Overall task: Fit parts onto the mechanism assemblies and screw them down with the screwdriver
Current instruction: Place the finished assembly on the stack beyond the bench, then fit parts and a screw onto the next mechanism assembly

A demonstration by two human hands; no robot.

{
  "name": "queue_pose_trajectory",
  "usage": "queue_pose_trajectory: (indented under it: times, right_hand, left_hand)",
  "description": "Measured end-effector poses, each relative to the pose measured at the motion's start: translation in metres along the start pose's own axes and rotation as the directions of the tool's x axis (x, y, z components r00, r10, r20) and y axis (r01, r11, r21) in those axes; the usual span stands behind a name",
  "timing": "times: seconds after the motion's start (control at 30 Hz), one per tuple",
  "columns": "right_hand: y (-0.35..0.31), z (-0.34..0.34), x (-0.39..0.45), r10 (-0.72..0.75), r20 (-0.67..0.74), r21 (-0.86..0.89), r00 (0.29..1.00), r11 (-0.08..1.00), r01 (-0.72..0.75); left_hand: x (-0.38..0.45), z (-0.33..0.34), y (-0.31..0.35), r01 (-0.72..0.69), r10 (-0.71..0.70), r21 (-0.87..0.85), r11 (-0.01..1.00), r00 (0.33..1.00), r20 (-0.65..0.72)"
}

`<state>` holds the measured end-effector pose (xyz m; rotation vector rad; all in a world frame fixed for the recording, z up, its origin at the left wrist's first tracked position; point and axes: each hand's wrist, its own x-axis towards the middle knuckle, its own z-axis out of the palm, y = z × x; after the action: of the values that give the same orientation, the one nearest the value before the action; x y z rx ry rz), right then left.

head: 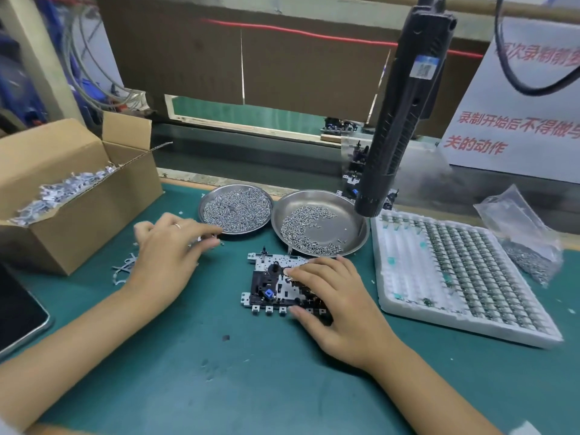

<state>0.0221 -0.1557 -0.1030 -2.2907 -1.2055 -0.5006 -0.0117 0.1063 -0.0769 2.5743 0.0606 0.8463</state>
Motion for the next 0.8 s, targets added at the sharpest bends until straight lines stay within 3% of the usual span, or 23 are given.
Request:
queue_pose_trajectory:
  times: [0.1,0.23,0.3,0.47,0.57,0.8]
  right_hand:
    - [0.000,0.001,0.001,0.017,-0.079,0.044,0.997,0.999,-0.013]
    - [-0.005,0.000,0.004,0.121,-0.261,0.232,0.958,0.971,-0.059]
    - [-0.008,-0.002,0.006,0.219,-0.259,0.381,0.941,0.918,-0.109]
    - [-0.013,-0.002,0.009,0.335,-0.127,0.595,0.933,0.778,-0.198]
    - [-0.009,0.000,0.009,0.367,-0.158,0.603,0.917,0.771,-0.204]
    - [0.000,0.001,0.007,0.337,-0.158,0.468,0.928,0.853,-0.230]
  left_hand:
    - [0.008,-0.008,0.006,0.187,-0.156,-0.455,0.871,0.982,0.105]
    - [0.007,-0.007,0.026,0.147,-0.068,-0.667,0.730,0.987,0.144]
    - [0.001,0.000,0.040,0.124,0.019,-0.743,0.657,0.983,0.181]
    - [-0.009,0.025,0.061,-0.053,0.203,-0.732,0.680,0.972,0.118]
    - [-0.016,0.032,0.064,-0.076,0.174,-0.736,0.673,0.983,0.058]
    - [-0.022,0.027,0.059,-0.022,0.138,-0.614,0.789,0.980,0.143]
